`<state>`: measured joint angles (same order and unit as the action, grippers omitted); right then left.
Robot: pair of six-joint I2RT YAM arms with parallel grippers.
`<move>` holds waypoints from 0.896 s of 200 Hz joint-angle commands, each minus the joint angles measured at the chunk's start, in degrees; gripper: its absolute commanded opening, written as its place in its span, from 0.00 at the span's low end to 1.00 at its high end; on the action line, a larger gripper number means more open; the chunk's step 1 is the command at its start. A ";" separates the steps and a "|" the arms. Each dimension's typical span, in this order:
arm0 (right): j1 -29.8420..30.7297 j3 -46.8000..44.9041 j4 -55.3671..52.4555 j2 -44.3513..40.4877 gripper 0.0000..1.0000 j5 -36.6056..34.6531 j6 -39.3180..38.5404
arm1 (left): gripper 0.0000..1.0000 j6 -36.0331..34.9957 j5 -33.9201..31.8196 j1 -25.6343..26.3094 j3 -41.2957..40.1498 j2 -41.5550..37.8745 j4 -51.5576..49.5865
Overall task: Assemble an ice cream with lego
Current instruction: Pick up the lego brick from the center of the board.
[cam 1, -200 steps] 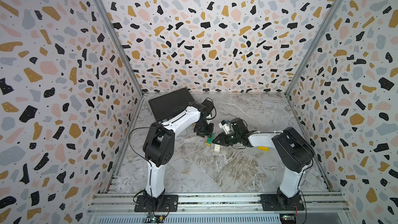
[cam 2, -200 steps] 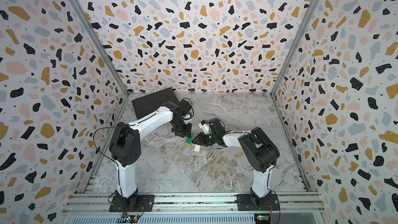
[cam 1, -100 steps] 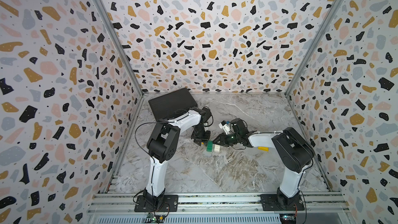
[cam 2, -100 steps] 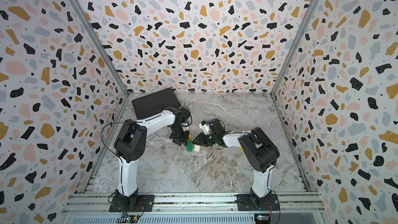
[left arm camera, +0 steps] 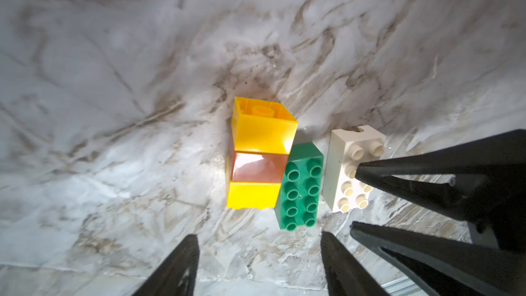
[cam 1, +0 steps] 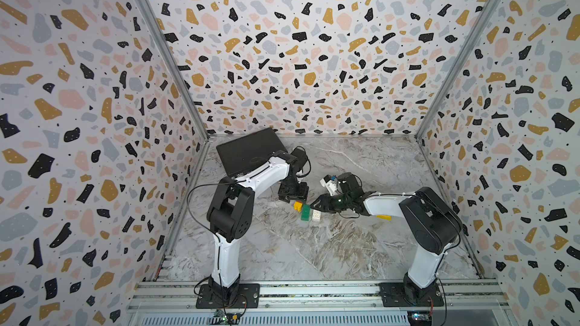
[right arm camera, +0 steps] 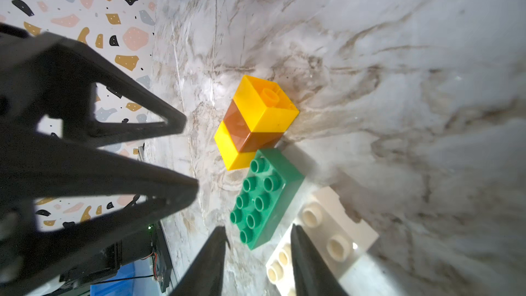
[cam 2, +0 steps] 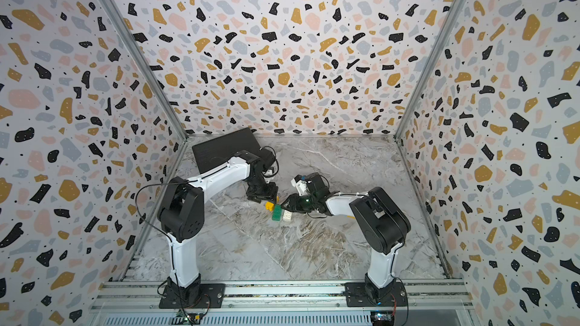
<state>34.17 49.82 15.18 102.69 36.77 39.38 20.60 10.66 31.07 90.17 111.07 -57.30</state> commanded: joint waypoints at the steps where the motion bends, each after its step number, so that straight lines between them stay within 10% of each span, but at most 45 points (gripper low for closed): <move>1: -0.16 -2.48 1.68 -5.53 0.53 -4.58 -3.20 | 0.81 0.85 -3.94 -0.13 -3.68 -8.56 2.06; 65: -0.07 5.77 -19.39 -10.95 0.57 -20.86 -7.25 | 0.93 -3.25 -2.81 -0.22 -21.95 -25.22 15.59; 179: -0.19 -11.11 5.02 -18.98 0.48 -28.68 -6.79 | 0.81 0.05 -3.29 0.04 -4.60 1.01 12.09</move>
<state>34.13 39.11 12.67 85.73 8.91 32.93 20.12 7.42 31.09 82.83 109.38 -43.55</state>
